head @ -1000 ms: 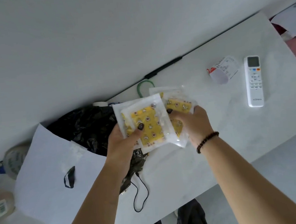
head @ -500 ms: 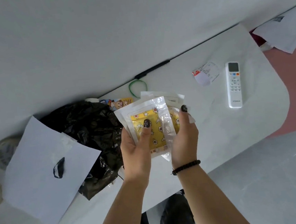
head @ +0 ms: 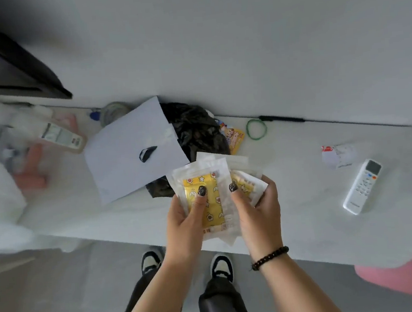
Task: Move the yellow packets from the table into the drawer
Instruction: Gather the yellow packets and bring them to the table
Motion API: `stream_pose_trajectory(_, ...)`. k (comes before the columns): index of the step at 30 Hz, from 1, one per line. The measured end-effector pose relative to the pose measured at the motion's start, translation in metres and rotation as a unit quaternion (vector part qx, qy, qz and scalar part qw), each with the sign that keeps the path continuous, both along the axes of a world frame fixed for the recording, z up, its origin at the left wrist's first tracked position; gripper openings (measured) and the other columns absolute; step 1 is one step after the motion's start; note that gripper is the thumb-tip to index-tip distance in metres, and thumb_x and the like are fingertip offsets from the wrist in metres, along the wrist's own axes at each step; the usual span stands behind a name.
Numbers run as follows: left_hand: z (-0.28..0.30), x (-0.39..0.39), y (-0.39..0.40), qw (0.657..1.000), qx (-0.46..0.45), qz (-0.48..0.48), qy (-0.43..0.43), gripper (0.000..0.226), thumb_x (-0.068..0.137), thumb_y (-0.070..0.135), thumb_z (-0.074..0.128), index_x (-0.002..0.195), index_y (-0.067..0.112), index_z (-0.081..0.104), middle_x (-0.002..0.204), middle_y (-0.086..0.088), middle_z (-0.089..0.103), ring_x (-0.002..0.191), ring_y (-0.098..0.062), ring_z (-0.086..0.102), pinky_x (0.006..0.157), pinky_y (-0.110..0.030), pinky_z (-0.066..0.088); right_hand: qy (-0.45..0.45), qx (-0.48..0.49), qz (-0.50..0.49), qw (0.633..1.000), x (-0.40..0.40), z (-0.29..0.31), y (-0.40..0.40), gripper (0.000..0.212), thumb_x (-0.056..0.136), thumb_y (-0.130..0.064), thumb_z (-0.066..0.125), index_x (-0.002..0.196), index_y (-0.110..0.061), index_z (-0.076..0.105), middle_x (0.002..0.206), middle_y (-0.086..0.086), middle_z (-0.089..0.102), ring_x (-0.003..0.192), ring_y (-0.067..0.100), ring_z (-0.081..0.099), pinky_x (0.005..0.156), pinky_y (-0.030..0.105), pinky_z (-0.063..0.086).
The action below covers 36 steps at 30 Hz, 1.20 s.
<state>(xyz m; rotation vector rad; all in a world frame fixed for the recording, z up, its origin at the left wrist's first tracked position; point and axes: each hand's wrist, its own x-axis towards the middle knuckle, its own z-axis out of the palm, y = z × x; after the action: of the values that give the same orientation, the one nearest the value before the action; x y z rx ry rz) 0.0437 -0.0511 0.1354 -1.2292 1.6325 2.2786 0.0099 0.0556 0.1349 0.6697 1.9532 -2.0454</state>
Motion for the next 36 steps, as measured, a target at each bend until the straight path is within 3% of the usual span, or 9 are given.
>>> stream_pose_trajectory(3, 0.014, 0.024, -0.017, 0.999, 0.0, 0.05, 0.008, 0.018, 0.092, 0.018, 0.056, 0.109, 0.011, 0.061, 0.097, -0.008, 0.074, 0.088, -0.024, 0.071, 0.073, -0.035, 0.058, 0.006, 0.012, 0.064, 0.998, 0.011, 0.01, -0.019, 0.032, 0.084, -0.007, 0.068, 0.102, -0.029, 0.052, 0.094, -0.003, 0.068, 0.081, 0.003, 0.066, 0.068, 0.018, 0.051)
stream_pose_trajectory(7, 0.022, 0.059, -0.053, 0.993, -0.014, 0.119, 0.016, 0.017, 0.092, 0.017, 0.056, 0.107, 0.012, 0.061, 0.096, -0.007, 0.074, 0.085, -0.02, 0.072, 0.066, -0.029, 0.058, 0.016, 0.009, 0.139, 0.99, 0.033, 0.016, -0.06, 0.033, 0.083, -0.005, 0.067, 0.107, -0.025, 0.054, 0.099, -0.001, 0.069, 0.085, 0.006, 0.067, 0.071, 0.019, 0.052)
stream_pose_trajectory(12, 0.017, 0.121, -0.103, 0.977, -0.027, 0.211, 0.012, 0.016, 0.092, 0.018, 0.057, 0.107, 0.012, 0.06, 0.096, -0.005, 0.074, 0.085, -0.02, 0.072, 0.064, -0.028, 0.057, 0.008, 0.038, 0.255, 0.966, 0.076, 0.007, -0.119, 0.038, 0.083, -0.011, 0.068, 0.114, -0.026, 0.052, 0.111, 0.0, 0.066, 0.093, 0.012, 0.066, 0.081, 0.031, 0.055)
stream_pose_trajectory(17, 0.008, 0.196, -0.144, 0.951, -0.034, 0.307, -0.006, 0.016, 0.093, 0.018, 0.056, 0.108, 0.012, 0.059, 0.1, -0.006, 0.073, 0.089, -0.022, 0.071, 0.069, -0.033, 0.059, -0.004, 0.034, 0.348, 0.937, 0.133, 0.004, -0.179, 0.04, 0.084, -0.011, 0.067, 0.102, -0.039, 0.046, 0.117, 0.001, 0.062, 0.1, 0.01, 0.064, 0.077, 0.02, 0.055)
stream_pose_trajectory(20, 0.007, 0.243, -0.168, 0.935, -0.035, 0.352, -0.014, 0.02, 0.093, 0.019, 0.057, 0.111, 0.014, 0.059, 0.101, -0.005, 0.073, 0.089, -0.021, 0.071, 0.068, -0.031, 0.058, -0.008, 0.036, 0.396, 0.917, 0.175, 0.005, -0.214, 0.041, 0.084, -0.011, 0.066, 0.107, -0.037, 0.044, 0.12, 0.001, 0.06, 0.104, 0.012, 0.062, 0.08, 0.019, 0.054)
stream_pose_trajectory(24, 0.007, 0.314, -0.203, 0.918, -0.044, 0.394, -0.027, 0.021, 0.093, 0.02, 0.057, 0.113, 0.013, 0.059, 0.101, -0.004, 0.074, 0.09, -0.022, 0.071, 0.072, -0.034, 0.059, -0.025, 0.03, 0.448, 0.893, 0.238, 0.003, -0.261, 0.042, 0.084, -0.009, 0.066, 0.114, -0.031, 0.045, 0.11, -0.002, 0.064, 0.092, 0.008, 0.066, 0.076, 0.023, 0.057)
stream_pose_trajectory(27, 0.002, 0.372, -0.23, 0.907, -0.049, 0.416, -0.04, 0.023, 0.092, 0.023, 0.058, 0.114, 0.014, 0.059, 0.103, -0.005, 0.073, 0.093, -0.023, 0.071, 0.078, -0.041, 0.057, -0.044, 0.024, 0.472, 0.88, 0.291, -0.003, -0.296, 0.041, 0.083, -0.005, 0.066, 0.114, -0.025, 0.05, 0.105, 0.001, 0.067, 0.089, 0.013, 0.069, 0.08, 0.038, 0.058)
stream_pose_trajectory(30, -0.007, 0.431, -0.259, 0.9, -0.046, 0.43, -0.049, 0.022, 0.092, 0.024, 0.058, 0.113, 0.015, 0.059, 0.103, -0.004, 0.073, 0.093, -0.022, 0.071, 0.078, -0.041, 0.057, -0.053, 0.029, 0.487, 0.871, 0.348, -0.011, -0.328, 0.04, 0.082, -0.003, 0.065, 0.116, -0.019, 0.05, 0.103, 0.002, 0.068, 0.087, 0.013, 0.069, 0.08, 0.038, 0.058)
stream_pose_trajectory(36, -0.026, 0.548, -0.322, 0.893, -0.039, 0.444, -0.061, 0.017, 0.094, 0.023, 0.057, 0.11, 0.02, 0.06, 0.102, 0.002, 0.073, 0.093, -0.018, 0.07, 0.08, -0.039, 0.057, -0.07, 0.053, 0.504, 0.859, 0.46, -0.03, -0.396, 0.036, 0.083, -0.002, 0.065, 0.108, -0.024, 0.051, 0.098, 0.0, 0.069, 0.087, 0.013, 0.069, 0.082, 0.041, 0.058)
